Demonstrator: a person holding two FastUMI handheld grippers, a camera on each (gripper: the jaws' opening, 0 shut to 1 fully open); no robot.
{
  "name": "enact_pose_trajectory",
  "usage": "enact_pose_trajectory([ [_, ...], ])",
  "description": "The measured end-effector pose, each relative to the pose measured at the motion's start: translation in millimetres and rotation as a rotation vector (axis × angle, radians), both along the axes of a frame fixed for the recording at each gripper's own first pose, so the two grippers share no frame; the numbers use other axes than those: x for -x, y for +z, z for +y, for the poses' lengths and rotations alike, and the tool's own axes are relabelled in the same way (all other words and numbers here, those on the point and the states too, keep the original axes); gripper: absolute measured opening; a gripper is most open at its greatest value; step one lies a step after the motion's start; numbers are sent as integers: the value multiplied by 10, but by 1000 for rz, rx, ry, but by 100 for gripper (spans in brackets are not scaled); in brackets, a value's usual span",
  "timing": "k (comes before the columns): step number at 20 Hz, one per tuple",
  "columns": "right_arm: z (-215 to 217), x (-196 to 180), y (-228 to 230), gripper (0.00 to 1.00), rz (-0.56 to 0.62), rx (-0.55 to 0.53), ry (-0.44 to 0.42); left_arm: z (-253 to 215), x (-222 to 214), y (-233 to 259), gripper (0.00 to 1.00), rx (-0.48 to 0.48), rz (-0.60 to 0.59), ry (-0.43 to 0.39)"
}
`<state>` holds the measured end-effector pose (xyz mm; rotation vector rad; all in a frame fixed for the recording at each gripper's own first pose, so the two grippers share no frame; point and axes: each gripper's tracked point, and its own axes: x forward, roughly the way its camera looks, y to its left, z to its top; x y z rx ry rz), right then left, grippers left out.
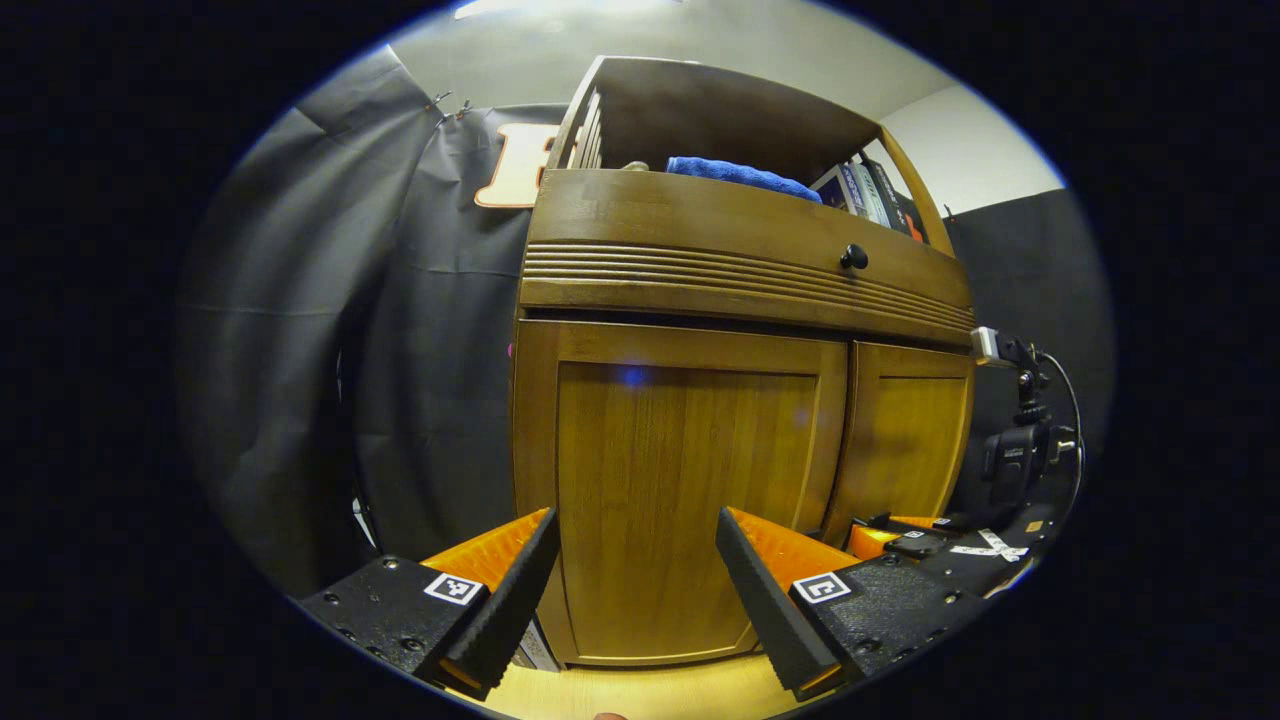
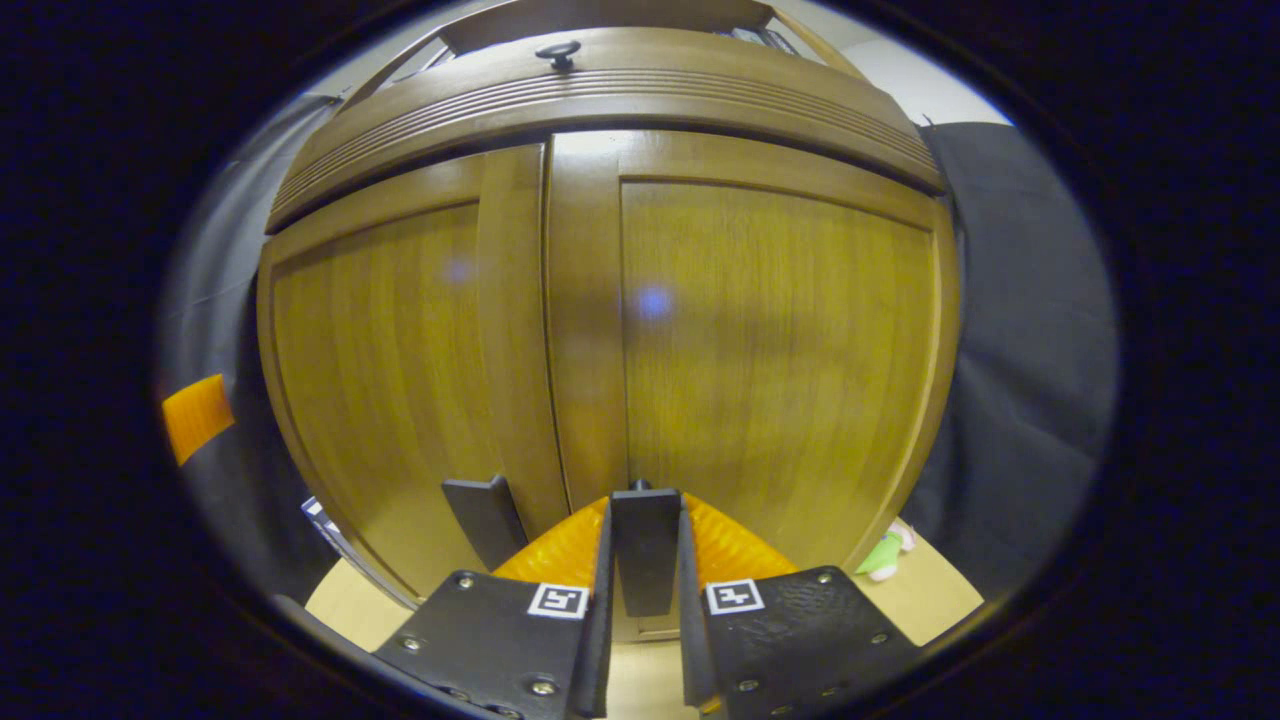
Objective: Open the right door of the double-door shoe cabinet with the right hand, and open the left door with the left hand.
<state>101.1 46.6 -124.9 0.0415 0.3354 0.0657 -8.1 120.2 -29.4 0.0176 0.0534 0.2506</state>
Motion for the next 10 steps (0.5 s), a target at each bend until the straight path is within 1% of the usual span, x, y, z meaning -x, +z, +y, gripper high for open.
enact_pose_trajectory([
  [1, -14, 22, -16, 19, 2, -1, 3, -6, 2, -9, 96, 0, 0, -2],
  [7, -150, 294, 33, 19, 3, -2, -1, -115, 18, -8, 97, 6, -1, -25],
  [8, -179, 340, 46, 19, 3, -2, -3, -137, 20, 1, 94, 6, -2, -30],
  [9, -204, 393, 48, 19, 3, -2, -4, -169, 26, 2, 97, 5, -3, -36],
  [10, -235, 441, 58, 19, 2, -2, -7, -193, 26, 11, 97, 1, -4, -41],
])
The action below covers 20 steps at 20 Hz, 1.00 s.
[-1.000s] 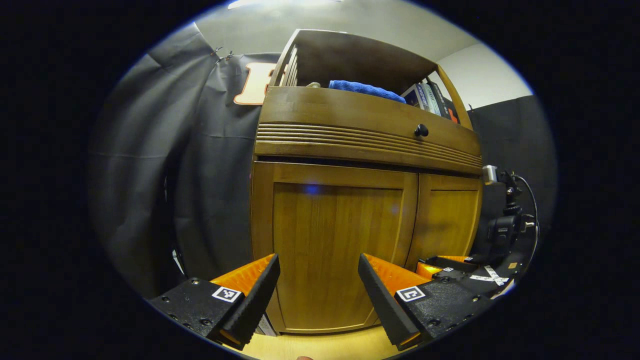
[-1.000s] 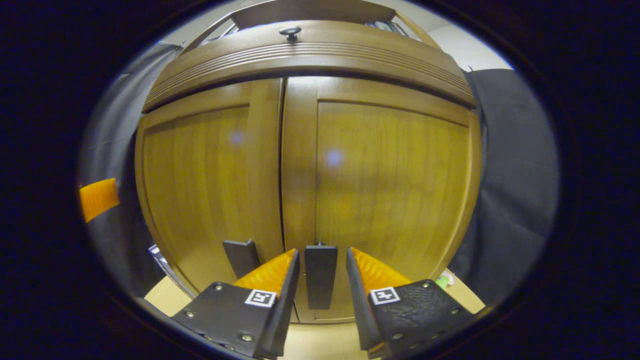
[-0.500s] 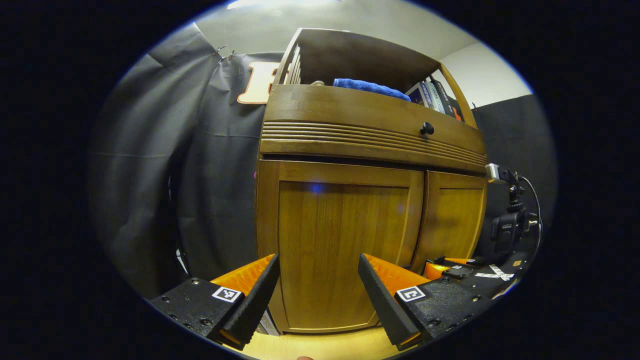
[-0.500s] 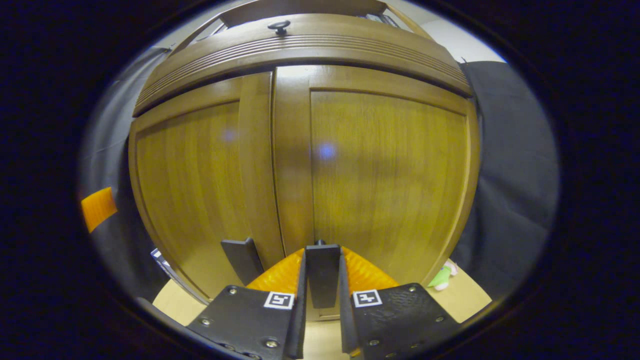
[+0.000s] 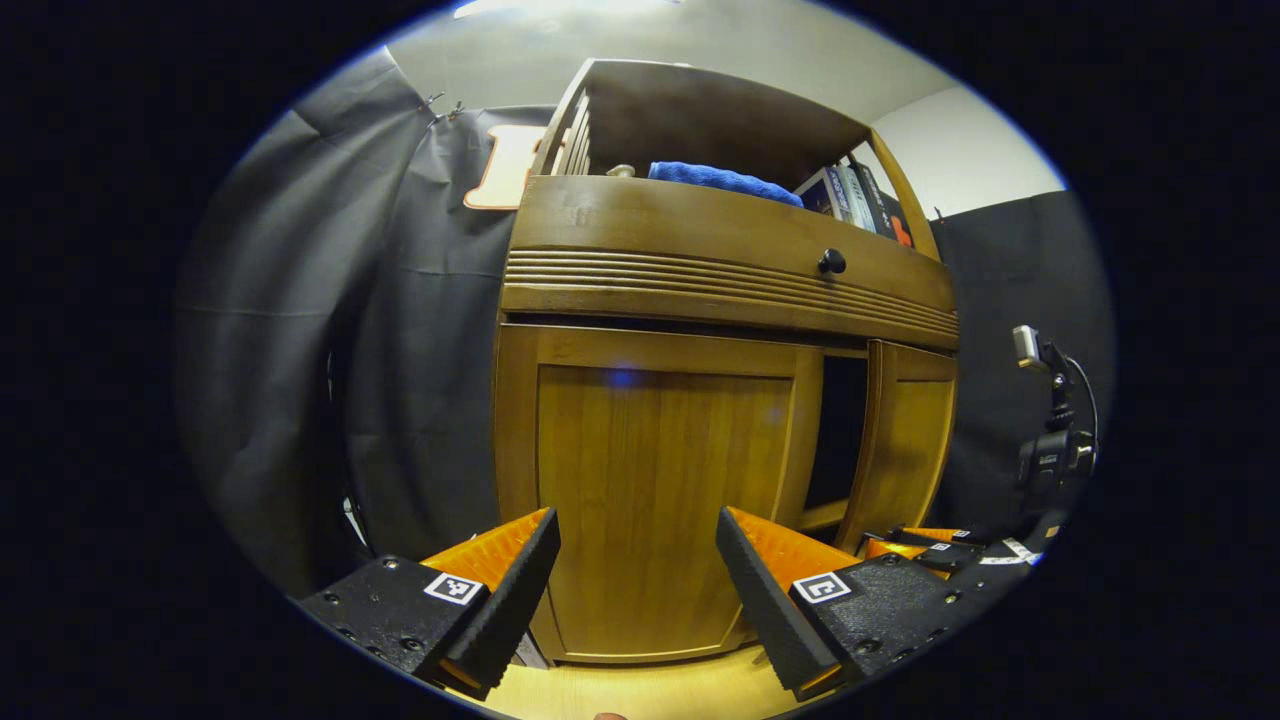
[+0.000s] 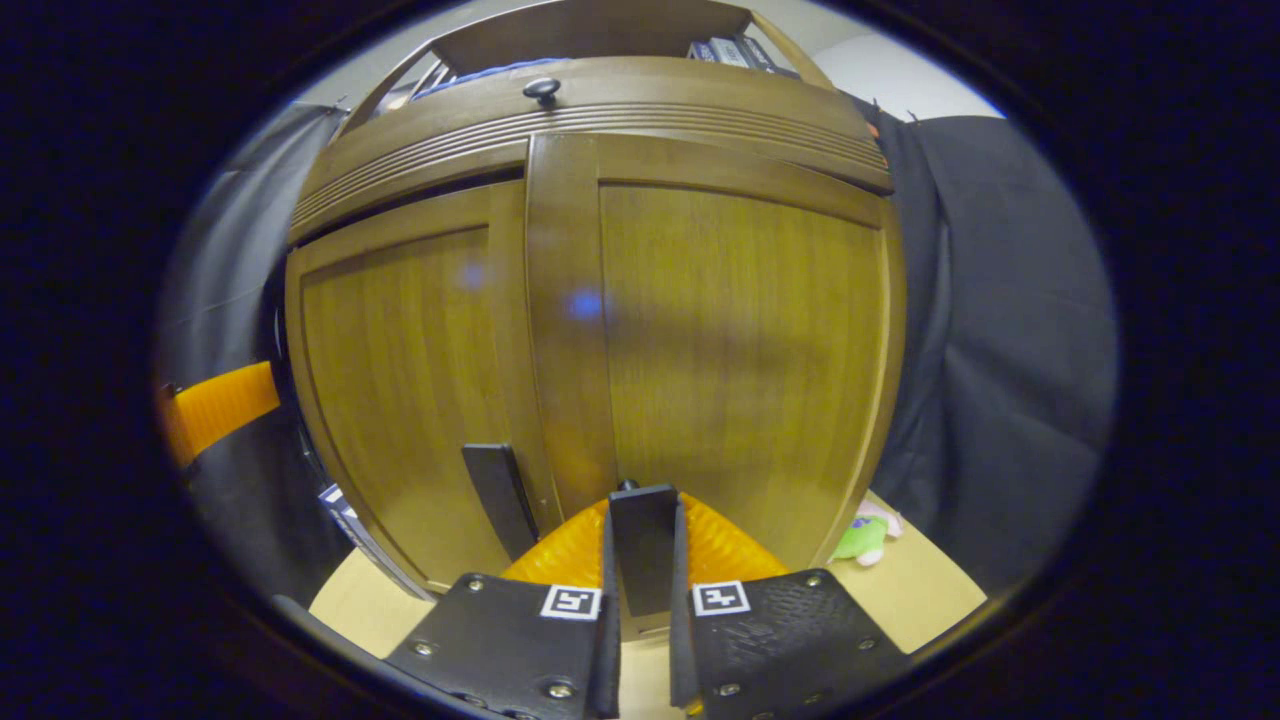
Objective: Open the right door of the double-door shoe cabinet with the right hand, and open the left door with the left hand.
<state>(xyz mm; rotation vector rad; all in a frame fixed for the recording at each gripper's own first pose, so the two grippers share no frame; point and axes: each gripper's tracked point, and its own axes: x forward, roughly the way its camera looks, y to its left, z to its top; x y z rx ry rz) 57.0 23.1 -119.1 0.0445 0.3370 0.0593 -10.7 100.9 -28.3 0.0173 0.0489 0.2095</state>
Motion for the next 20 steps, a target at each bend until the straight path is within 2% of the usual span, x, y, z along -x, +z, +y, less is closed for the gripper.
enact_pose_trajectory([
  [6, -143, 205, 28, 19, -5, 2, -27, -142, 26, 24, 94, -9, -12, -33],
  [20, -571, 653, 73, 18, -9, 16, -121, -411, 71, 7, 97, -14, -8, -96],
])
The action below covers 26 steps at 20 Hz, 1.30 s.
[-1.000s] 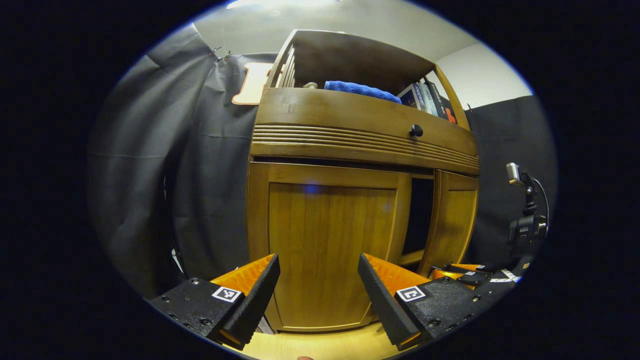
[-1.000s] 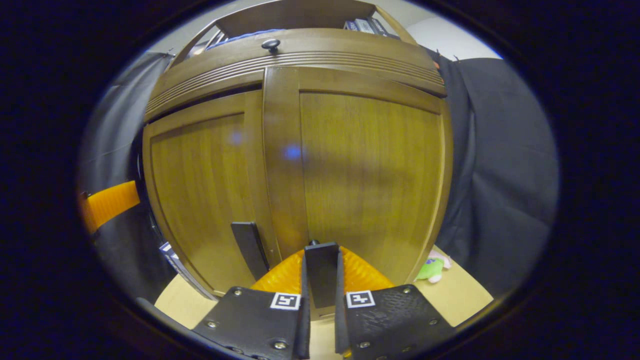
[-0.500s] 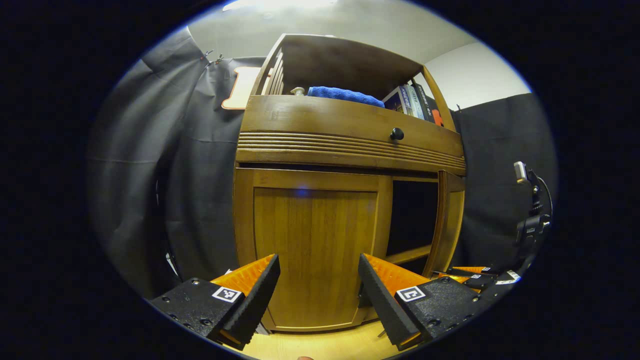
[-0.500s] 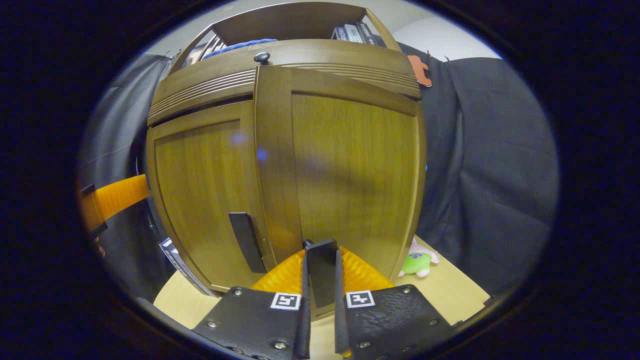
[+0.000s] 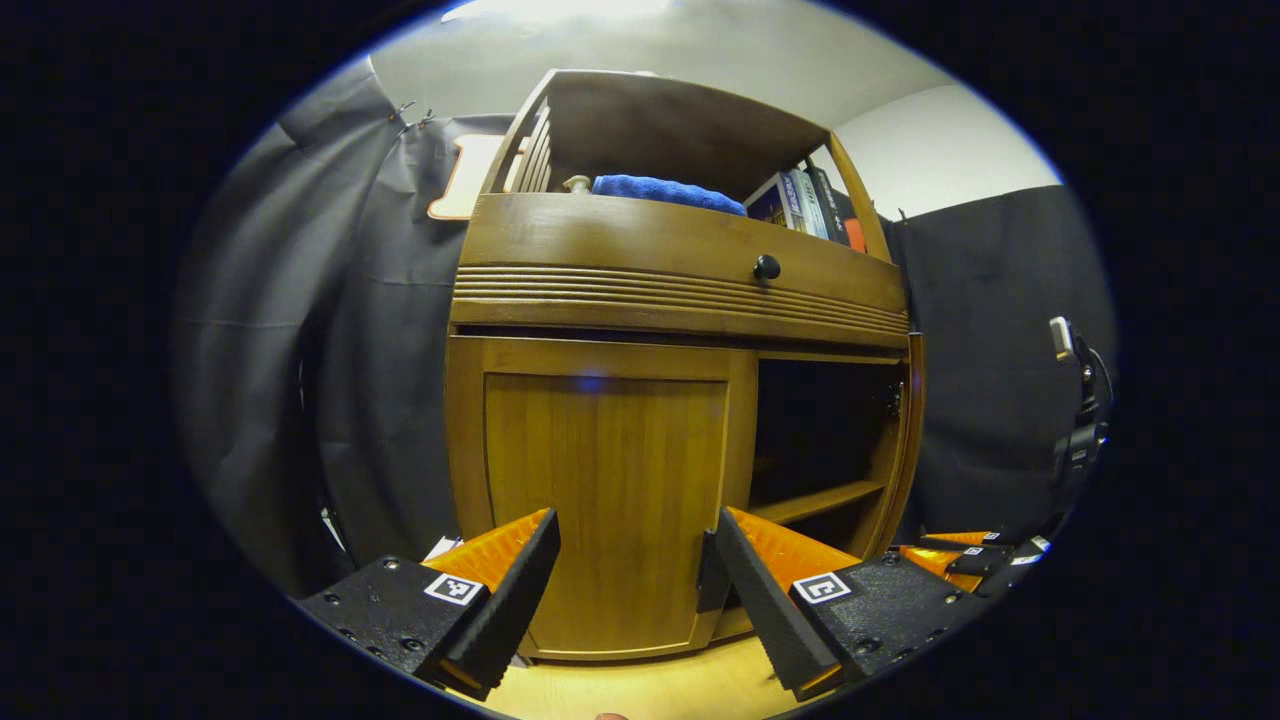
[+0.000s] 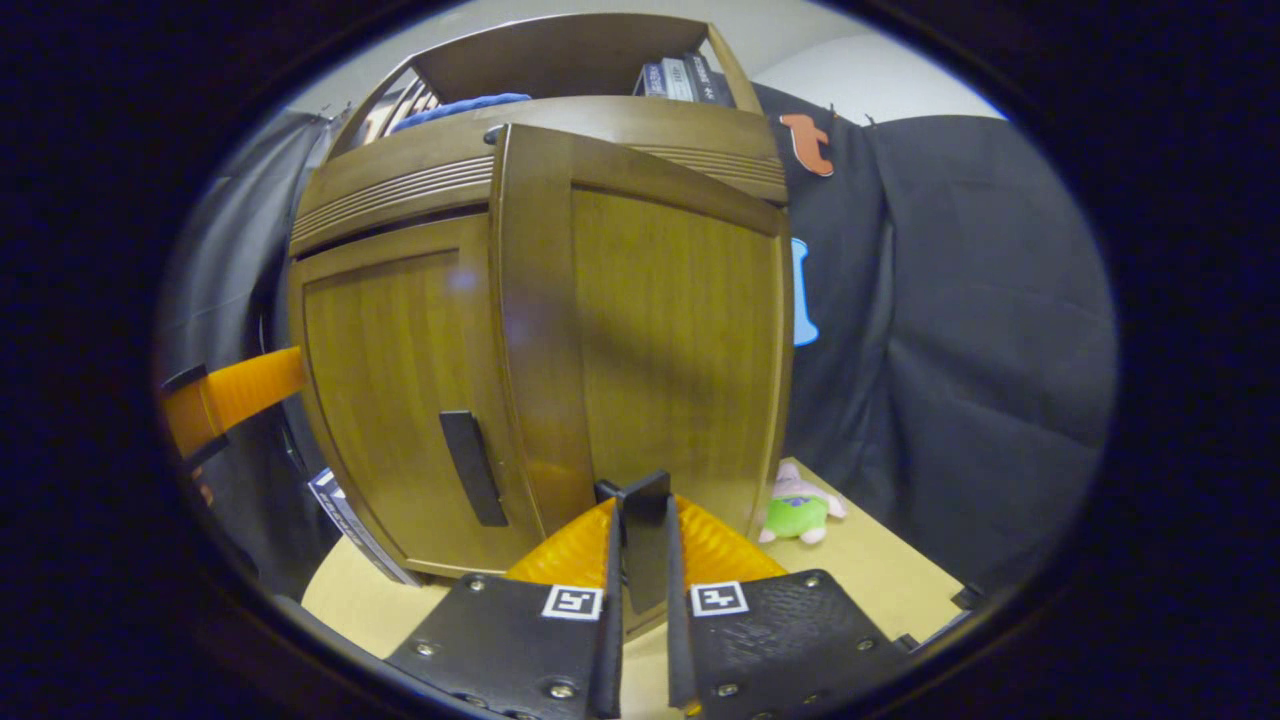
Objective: Open the right door of the double-door shoe cabinet with the right hand, and open the left door with the left hand.
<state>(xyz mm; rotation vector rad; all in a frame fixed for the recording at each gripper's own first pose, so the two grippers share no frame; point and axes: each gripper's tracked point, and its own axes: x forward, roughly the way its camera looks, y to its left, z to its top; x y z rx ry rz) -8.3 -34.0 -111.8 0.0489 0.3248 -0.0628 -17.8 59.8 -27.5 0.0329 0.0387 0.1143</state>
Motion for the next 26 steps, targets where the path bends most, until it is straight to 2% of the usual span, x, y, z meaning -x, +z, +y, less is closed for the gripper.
enact_pose_trajectory([
  [5, -189, 132, 16, 18, 5, -37, -42, -105, -6, -16, 96, -4, 2, -26],
  [16, -668, 400, 137, 18, -12, -3, -155, -351, -6, -97, 96, -4, 22, -80],
  [18, -761, 429, 150, 18, -15, -5, -174, -379, 5, -94, 94, -13, 20, -82],
  [26, -1125, 536, 225, 17, -30, -6, -259, -463, -30, -128, 96, -13, 32, -91],
])
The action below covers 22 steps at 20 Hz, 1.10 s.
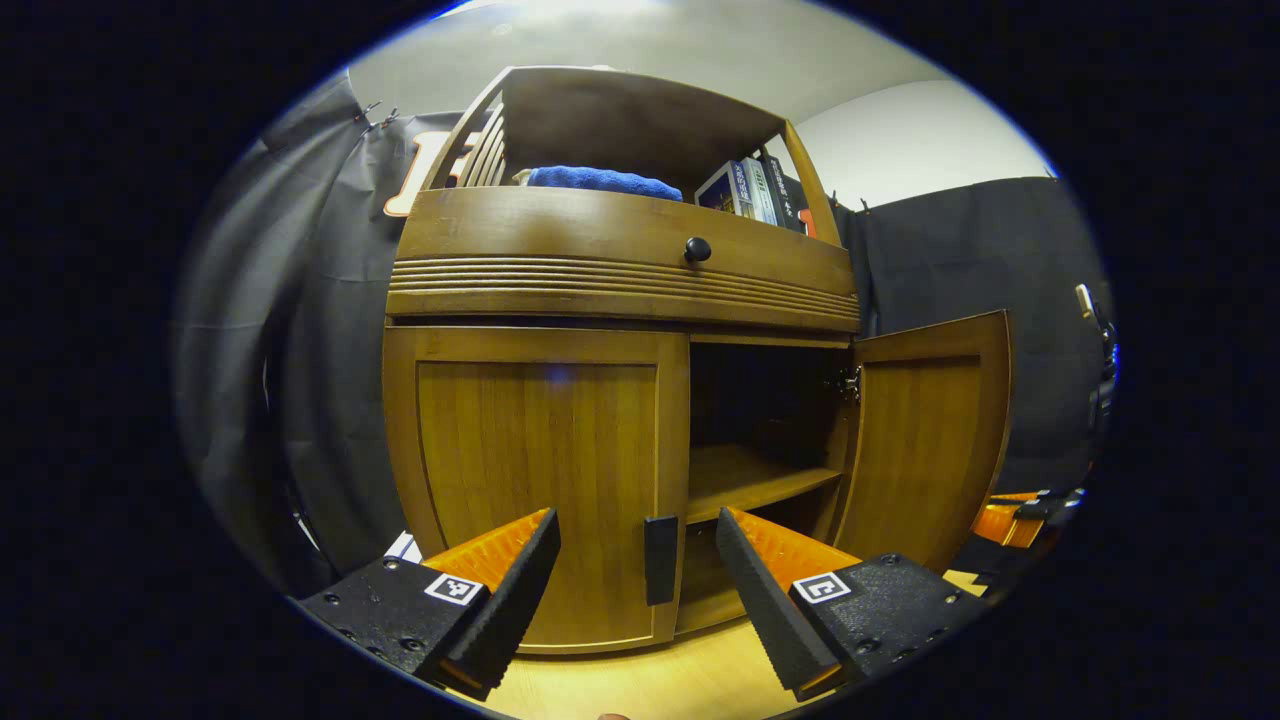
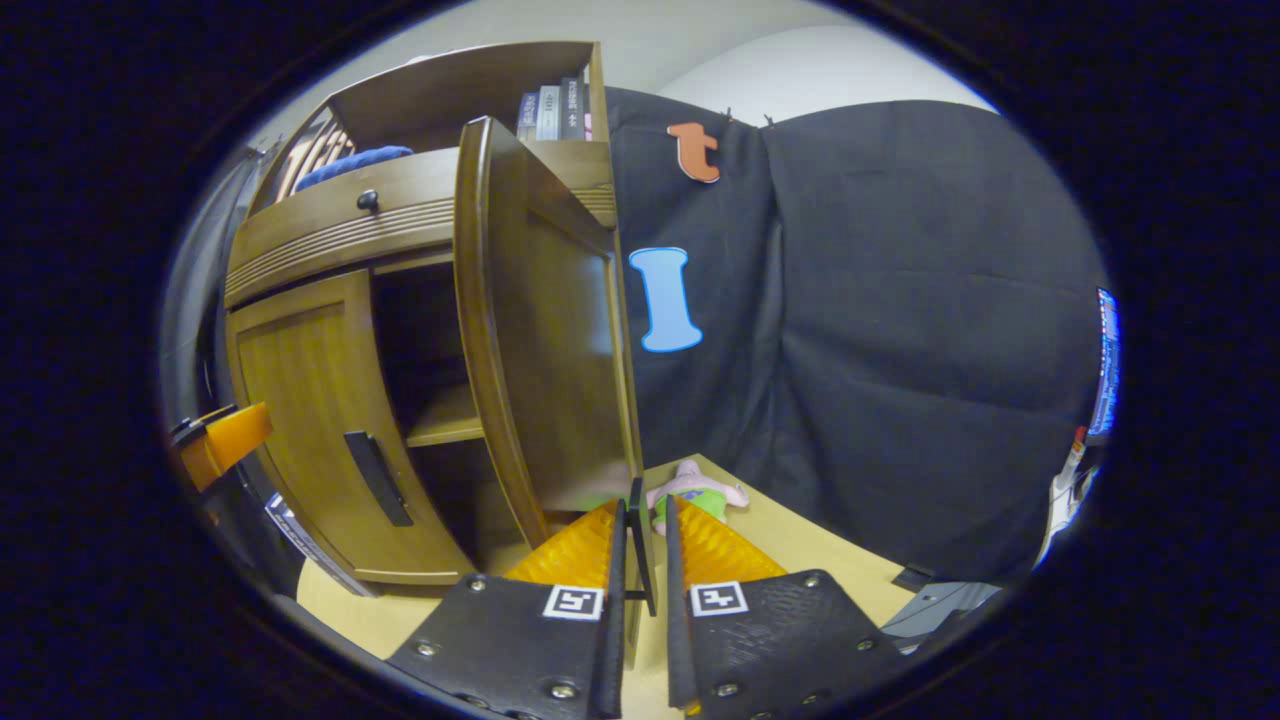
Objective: Open the right door of the double-door shoe cabinet with the right hand, and open the left door with the left hand.
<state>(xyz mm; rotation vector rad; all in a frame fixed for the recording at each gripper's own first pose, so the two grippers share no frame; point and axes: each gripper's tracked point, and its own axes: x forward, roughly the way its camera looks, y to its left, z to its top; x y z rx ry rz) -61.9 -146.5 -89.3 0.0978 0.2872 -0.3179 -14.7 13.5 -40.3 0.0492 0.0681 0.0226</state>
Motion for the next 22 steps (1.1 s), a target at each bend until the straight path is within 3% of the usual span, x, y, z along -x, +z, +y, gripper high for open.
enact_pose_trajectory([
  [9, -418, 103, 33, 13, -2, 70, -71, -33, -103, -91, 96, -13, 24, 9],
  [17, -635, 161, 121, 11, -21, 91, -66, -16, -406, -303, 95, -34, 68, 23],
  [22, -994, 228, 109, 11, -15, 112, -138, -48, -668, -533, 79, -18, 109, 28],
])
